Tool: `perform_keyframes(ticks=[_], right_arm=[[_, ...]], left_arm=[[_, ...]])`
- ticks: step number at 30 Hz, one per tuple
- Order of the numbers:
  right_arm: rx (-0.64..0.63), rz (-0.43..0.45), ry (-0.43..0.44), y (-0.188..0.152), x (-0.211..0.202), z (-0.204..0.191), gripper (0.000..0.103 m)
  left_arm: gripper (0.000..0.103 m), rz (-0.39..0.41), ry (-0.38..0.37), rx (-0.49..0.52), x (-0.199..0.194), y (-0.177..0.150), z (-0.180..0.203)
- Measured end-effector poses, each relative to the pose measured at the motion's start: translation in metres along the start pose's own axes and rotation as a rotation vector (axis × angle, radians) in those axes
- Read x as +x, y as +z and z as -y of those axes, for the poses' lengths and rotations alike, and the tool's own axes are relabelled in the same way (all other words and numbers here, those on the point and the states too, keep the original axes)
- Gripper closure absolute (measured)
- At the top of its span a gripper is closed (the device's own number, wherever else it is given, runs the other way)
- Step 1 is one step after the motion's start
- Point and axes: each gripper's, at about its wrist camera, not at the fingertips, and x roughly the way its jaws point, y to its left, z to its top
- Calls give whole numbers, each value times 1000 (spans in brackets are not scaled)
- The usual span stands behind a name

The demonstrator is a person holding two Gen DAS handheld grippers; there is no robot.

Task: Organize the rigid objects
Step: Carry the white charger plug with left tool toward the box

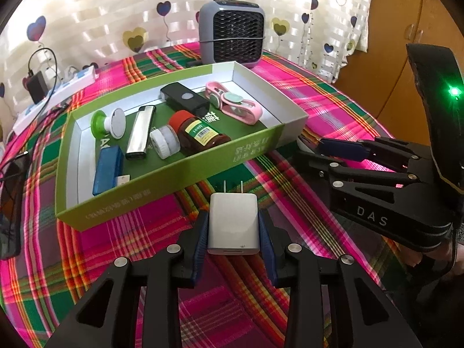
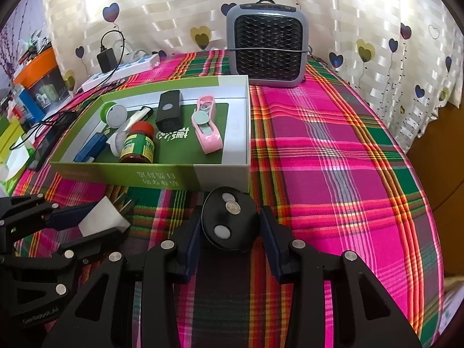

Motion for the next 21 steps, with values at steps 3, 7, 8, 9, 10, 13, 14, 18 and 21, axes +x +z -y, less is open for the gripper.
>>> perform_keyframes(ticks=[3,7,8,9,10,13,14,18,21], right_arm=[[0,6,-6,-2,-3,1,63],[-4,16,-11,-4,-8,0,63],[-4,19,-11,-5,-10,0,63],[-5,22,-11,-5,-12,0,63],[-6,26,-11,-6,-13,0,63],[-8,35,-10,-8,-19,-2,63],[-8,37,-9,-8,-21,-2,63],[-16,48,-8,-11,-28,-5,63],[-22,54,-6,-13,-33,-7,63]], left_arm=[[71,6,-3,0,-3,-3,1],[71,17,-3,-2,-9,-5,3],[71,18,-3,-2,-10,-6,4],[71,21,-3,-3,-12,-7,4],[71,24,-2,-3,-14,-8,4],[71,33,-2,-6,-20,-11,5],[71,35,-2,-6,-22,-12,6],[71,48,3,-12,-30,-16,7],[71,57,6,-14,-36,-20,7]])
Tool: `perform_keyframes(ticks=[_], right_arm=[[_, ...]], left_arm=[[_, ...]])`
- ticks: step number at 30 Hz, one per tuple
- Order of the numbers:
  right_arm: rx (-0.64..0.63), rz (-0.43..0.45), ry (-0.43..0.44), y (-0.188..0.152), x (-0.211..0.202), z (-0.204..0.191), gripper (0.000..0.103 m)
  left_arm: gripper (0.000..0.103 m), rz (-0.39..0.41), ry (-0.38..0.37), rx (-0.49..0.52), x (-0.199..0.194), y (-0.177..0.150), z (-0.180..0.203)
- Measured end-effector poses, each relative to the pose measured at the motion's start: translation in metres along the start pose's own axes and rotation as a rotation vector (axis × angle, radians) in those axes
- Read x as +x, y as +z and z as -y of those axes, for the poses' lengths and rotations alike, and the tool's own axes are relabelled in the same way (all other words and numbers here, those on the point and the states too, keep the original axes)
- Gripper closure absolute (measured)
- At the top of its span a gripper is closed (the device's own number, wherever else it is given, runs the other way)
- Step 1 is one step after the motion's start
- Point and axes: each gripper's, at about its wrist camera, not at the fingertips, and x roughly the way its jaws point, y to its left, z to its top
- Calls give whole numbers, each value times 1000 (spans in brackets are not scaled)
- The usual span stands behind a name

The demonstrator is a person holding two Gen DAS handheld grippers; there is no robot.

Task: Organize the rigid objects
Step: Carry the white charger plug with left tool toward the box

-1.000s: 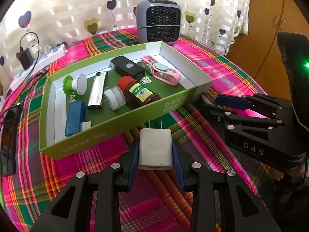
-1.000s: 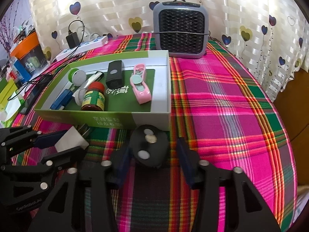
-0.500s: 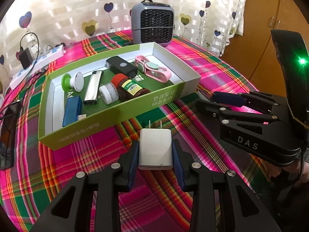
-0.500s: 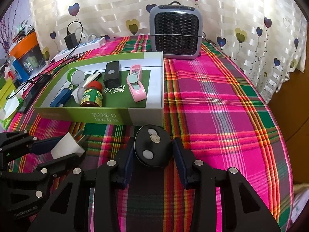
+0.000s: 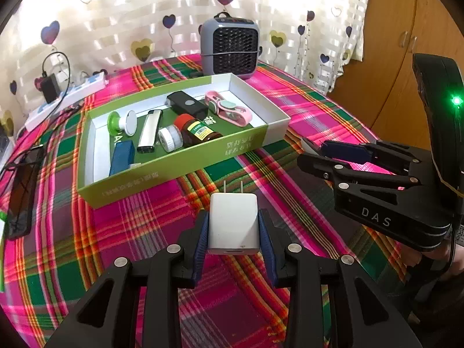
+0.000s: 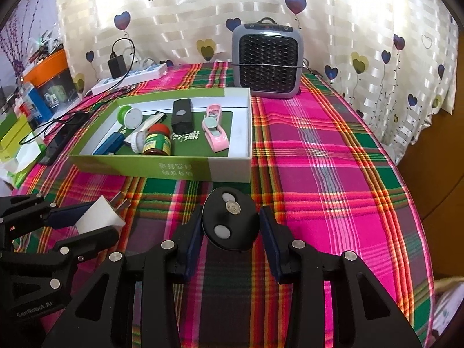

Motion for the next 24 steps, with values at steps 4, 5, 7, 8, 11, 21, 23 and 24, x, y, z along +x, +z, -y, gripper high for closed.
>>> perform_keyframes(ticks=[4,5,7,8,11,21,23,24], right_arm=[[-2,9,4,-5,-8,-2,63],[-3,12,6,-6,-10,-3,63],[-6,18,7,-6,-14,-5,63],[-8,24,7,-7,-16,-6,63],[-12,38,11,-6,-23,-7,63],[-30,76,30,2,-33,-16,63],[-33,81,34,6,-34,-17,63],[-34,83,35,7,-34,-18,63]], left_arm=[[71,9,5,-5,-8,-5,0],[71,12,8,-6,-9,-6,0],[71,24,13,-12,-14,-7,-1],[71,30,17,-14,-17,-7,-1],[71,48,28,-21,-24,-8,-2],[71,88,52,-51,-38,-2,-14],[71,96,54,-54,-39,2,-17],[71,100,56,-54,-39,4,-18]])
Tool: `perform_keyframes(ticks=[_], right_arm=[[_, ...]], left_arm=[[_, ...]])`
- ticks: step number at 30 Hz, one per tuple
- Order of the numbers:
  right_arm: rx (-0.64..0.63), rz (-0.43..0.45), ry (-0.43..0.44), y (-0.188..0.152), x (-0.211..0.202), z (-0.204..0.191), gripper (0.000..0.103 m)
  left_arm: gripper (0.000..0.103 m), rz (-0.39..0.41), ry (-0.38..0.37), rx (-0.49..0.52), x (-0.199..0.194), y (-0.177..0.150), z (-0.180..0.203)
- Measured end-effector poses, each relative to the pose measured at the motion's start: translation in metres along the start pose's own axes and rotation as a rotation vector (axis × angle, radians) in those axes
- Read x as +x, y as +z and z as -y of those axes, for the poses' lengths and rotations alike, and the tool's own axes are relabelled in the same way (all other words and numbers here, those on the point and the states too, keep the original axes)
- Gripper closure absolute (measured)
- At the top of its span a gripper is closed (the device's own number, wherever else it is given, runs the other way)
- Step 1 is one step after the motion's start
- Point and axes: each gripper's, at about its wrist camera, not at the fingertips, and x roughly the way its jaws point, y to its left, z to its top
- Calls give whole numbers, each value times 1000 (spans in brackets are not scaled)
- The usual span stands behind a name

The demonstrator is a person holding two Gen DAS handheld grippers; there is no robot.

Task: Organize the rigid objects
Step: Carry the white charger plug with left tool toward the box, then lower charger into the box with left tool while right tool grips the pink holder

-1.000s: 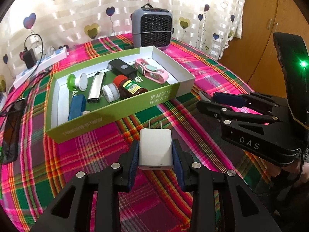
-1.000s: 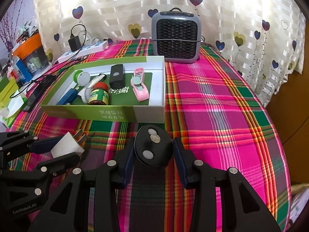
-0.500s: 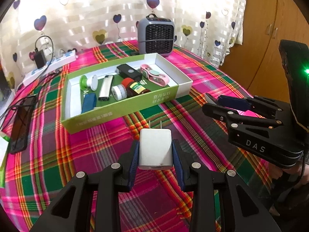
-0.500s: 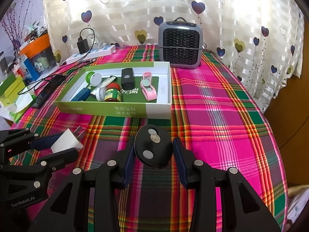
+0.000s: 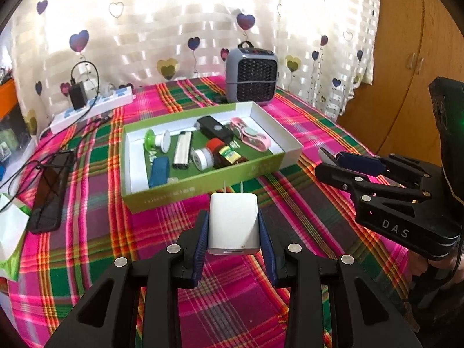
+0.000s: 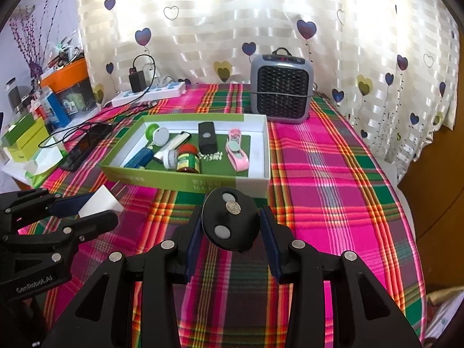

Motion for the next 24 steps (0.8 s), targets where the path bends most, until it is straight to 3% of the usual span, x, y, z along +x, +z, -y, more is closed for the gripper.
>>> perform_keyframes(ticks=[14,24], right_arm=[[-20,24,19,32,11,0,63],[-27,-6,32,57,42,7,63]], left_arm=[[71,36,44,-37,7,34,-32],[71,19,51,-69,31,53,-51]])
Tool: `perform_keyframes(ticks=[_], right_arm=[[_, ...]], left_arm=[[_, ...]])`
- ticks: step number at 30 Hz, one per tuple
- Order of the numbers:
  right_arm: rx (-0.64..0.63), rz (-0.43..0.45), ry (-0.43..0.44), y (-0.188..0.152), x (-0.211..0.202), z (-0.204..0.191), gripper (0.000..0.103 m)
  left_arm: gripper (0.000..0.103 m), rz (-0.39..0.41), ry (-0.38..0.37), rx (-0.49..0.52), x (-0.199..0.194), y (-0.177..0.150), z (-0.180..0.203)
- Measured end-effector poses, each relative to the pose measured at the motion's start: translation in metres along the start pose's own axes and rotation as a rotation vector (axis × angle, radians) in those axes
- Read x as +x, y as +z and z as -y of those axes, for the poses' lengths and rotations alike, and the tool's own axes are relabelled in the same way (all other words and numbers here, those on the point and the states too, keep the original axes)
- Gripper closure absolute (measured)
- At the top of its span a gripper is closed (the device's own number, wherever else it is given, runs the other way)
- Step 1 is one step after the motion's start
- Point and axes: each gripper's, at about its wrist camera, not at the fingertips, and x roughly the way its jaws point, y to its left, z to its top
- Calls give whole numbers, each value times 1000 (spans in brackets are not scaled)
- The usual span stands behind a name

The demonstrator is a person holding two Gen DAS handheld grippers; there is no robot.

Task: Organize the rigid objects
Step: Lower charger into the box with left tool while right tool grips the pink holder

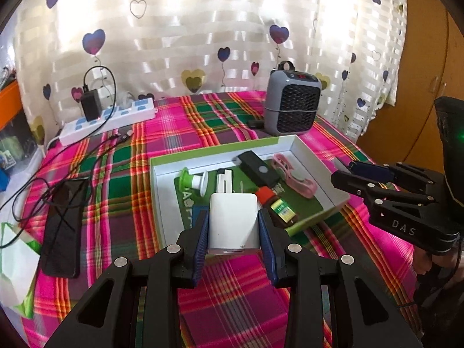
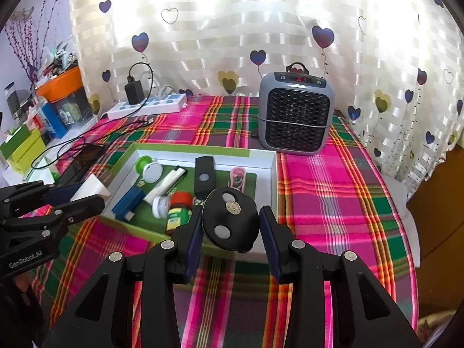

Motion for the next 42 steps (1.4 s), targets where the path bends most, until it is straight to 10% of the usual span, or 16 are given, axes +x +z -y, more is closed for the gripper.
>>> perform_keyframes(ticks=[42], right_arm=[[12,-89,-19,19,81,17,64]], left_arm=[[71,-107,19,-71,74,11,-27]])
